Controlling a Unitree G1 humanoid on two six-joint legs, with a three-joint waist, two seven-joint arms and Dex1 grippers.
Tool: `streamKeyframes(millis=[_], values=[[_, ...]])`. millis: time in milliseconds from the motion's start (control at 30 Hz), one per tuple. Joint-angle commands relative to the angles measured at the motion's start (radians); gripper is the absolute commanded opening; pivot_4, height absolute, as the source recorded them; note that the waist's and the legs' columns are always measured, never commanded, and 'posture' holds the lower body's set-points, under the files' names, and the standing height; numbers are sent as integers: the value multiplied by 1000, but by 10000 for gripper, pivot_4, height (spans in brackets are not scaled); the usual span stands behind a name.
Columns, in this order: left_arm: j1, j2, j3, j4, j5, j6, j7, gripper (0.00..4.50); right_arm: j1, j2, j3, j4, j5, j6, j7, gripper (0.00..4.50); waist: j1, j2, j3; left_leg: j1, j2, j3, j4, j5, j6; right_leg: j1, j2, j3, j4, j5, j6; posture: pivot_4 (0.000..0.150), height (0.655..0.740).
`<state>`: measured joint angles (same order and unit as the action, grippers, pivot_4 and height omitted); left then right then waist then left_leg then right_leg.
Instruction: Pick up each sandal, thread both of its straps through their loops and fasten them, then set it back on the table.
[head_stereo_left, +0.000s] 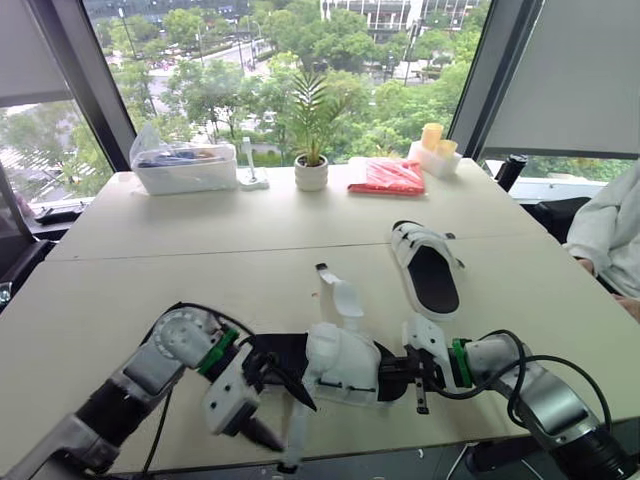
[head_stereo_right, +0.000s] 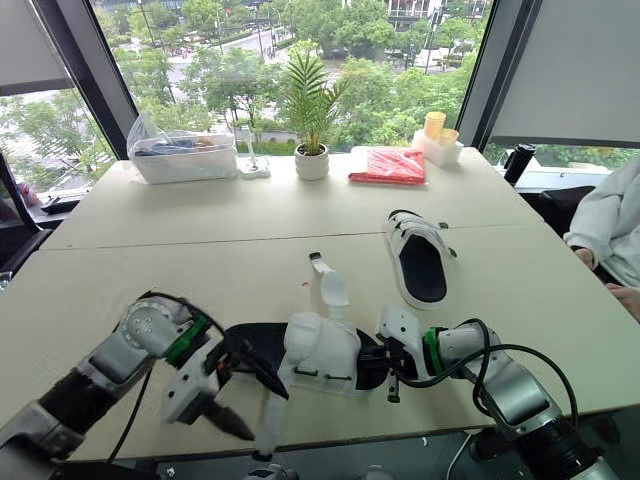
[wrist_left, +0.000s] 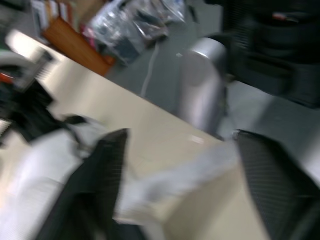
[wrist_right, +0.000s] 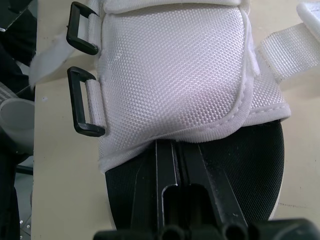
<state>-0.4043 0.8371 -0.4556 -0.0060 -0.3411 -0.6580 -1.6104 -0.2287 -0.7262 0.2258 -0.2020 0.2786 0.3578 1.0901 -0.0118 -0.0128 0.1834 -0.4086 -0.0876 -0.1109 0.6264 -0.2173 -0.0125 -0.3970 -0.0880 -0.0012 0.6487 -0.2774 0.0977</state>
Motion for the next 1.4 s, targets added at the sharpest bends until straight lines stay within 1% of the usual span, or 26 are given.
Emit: streamKeyframes(millis=[33, 67, 167, 267, 333, 467, 533, 633, 700, 767, 867, 933, 1000, 1133, 1167, 1267, 1333, 1400], values=[[92, 82, 52, -56, -61, 38, -2, 39255, 24, -11, 5, 16, -30, 4, -10, 0, 1, 0, 0, 0, 0, 0, 0, 0, 0, 0, 0, 0, 0, 0, 0, 1500, 7400], [126, 103, 71, -74, -88, 88, 11, 39255, 25, -12, 5, 16, -30, 3, -10, 0, 1, 0, 0, 0, 0, 0, 0, 0, 0, 0, 0, 0, 0, 0, 0, 1500, 7400], [252, 176, 133, -193, -241, 420, 142, 39255, 24, -12, 5, 21, -32, -1, -9, 0, 1, 0, 0, 0, 0, 0, 0, 0, 1, 1, 0, 0, 0, 0, 0, 1500, 7400], [333, 206, 176, -295, -388, 734, 295, 39255, 22, -12, 6, 23, -34, -3, -8, 0, 1, 0, 0, 1, 0, -1, 0, -1, 1, 1, 0, 0, 0, -1, 0, 1500, 7400], [334, 179, 201, -326, -491, 948, 439, 39255, 21, -11, 7, 24, -35, -4, -8, 0, 2, 0, 0, 1, 0, -1, 0, -1, 1, 2, 0, 0, 0, -1, 1, 1500, 7400], [302, 106, 215, -304, -598, 1251, 606, 39255, 20, -11, 10, 17, -32, -1, -7, 0, 1, 0, 0, 1, 0, -1, 0, -1, 1, 2, 1, -1, 0, -1, 2, 1500, 7400], [296, 63, 231, -291, -617, 1340, 661, 39255, 20, -11, 10, 13, -31, 1, -8, 0, 1, 0, 0, 1, 0, -1, 0, -1, 1, 1, 1, -1, 0, -1, 3, 1500, 7400], [300, 7, 234, -295, -614, 1417, 704, 39255, 21, -12, 11, 11, -32, 3, -9, 0, 2, 0, 0, 1, 0, -1, 0, -1, 1, 1, 0, -1, 0, 0, 5, 1500, 7400], [300, -16, 233, -313, -614, 1459, 708, 39255, 26, -14, 9, 7, -31, 5, -11, 0, 3, 0, 0, 1, 0, -1, 0, -1, 1, 2, 0, -1, 0, -1, 2, 1500, 7400], [299, -21, 223, -337, -613, 1495, 681, 39255, 30, -16, 7, 3, -30, 6, -12, 0, 3, 0, 0, 1, 0, -1, 0, -1, 1, 2, 0, -1, 0, -1, 2, 1500, 7400], [292, -51, 210, -344, -589, 1523, 686, 39255, 34, -17, 7, -3, -29, 10, -15, 0, 4, 1, 0, 1, 0, -1, 0, -1, 1, 2, 0, -1, 0, -1, 1, 1500, 7400], [284, -70, 205, -349, -583, 1543, 685, 33834, 35, -16, 7, -8, -28, 14, -18, 0, 4, 1, 0, 1, 0, -1, 0, -1, 1, 2, 0, -1, 0, -1, 1, 1500, 7400], [275, -88, 201, -355, -576, 1557, 683, 25844, 35, -15, 6, -11, -26, 17, -21, 0, 4, 1, 0, 0, 0, -1, 0, -1, 1, 2, 0, -1, -1, -1, 1, 1500, 7400], [257, -108, 209, -356, -570, 1575, 669, 4191, 36, -14, 6, -16, -26, 22, -24, 0, 4, 1, 0, 0, 0, -1, 0, -1, 1, 1, -1, -1, -1, -2, 1, 1500, 7400], [237, -120, 233, -348, -604, 1602, 670, 372, 36, -13, 6, -17, -25, 24, -25, 0, 4, 1, 0, 0, 0, -1, 0, -1, 1, 1, -1, -1, -1, -2, 1, 1500, 7400], [185, -157, 303, -332, -701, 1654, 666, 372, 40, -13, 5, -22, -24, 27, -27, 0, 5, 1, 0, 0, 0, -1, 0, -1, 1, 1, -1, -1, -1, -2, 1, 1500, 7400], [92, -206, 372, -262, -805, 1716, 697, 372, 37, -11, 7, -20, -24, 28, -28, 0, 7, 1, 0, 0, 0, -1, 0, -1, 1, 2, -1, -1, -1, -2, 1, 1500, 7400], [3, -255, 415, -182, -849, 1755, 731, 372, 34, -9, 8, -16, -26, 28, -30, 0, 10, 0, 0, 0, 0, -2, 1, -1, 1, 1, 0, -1, -1, -2, 1, 1500, 7400]])
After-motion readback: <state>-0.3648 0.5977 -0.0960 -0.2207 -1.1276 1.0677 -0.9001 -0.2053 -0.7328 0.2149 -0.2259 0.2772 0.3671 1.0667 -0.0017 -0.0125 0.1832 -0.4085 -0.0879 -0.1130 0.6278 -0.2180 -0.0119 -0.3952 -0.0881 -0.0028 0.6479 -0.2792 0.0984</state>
